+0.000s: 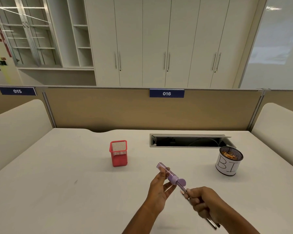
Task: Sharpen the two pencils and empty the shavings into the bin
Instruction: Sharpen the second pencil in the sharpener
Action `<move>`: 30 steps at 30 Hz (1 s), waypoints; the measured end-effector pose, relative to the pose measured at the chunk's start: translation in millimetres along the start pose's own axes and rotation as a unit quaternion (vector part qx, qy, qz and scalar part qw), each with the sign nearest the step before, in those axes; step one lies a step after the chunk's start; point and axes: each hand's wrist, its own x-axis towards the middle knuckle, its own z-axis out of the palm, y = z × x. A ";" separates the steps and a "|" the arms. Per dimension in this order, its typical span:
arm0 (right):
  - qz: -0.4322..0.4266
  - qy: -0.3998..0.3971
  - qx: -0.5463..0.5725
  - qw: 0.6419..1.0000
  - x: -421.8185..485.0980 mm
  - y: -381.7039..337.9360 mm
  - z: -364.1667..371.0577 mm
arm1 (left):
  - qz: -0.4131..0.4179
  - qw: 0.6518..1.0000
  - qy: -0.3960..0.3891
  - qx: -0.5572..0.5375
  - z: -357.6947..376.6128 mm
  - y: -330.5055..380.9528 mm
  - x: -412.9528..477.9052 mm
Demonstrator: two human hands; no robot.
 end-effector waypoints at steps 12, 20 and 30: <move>-0.229 0.150 -0.328 0.904 5.5 1.6 10.1 | -0.008 0.999 0.026 -0.037 -6.9 -4.5 2.1; -0.439 0.266 -0.602 0.612 26.5 23.4 6.5 | -0.015 0.999 0.023 -0.040 -4.9 -2.6 2.9; -0.104 0.043 -0.056 0.992 3.1 7.6 7.5 | -0.021 1.000 -0.010 0.006 1.9 1.0 -0.1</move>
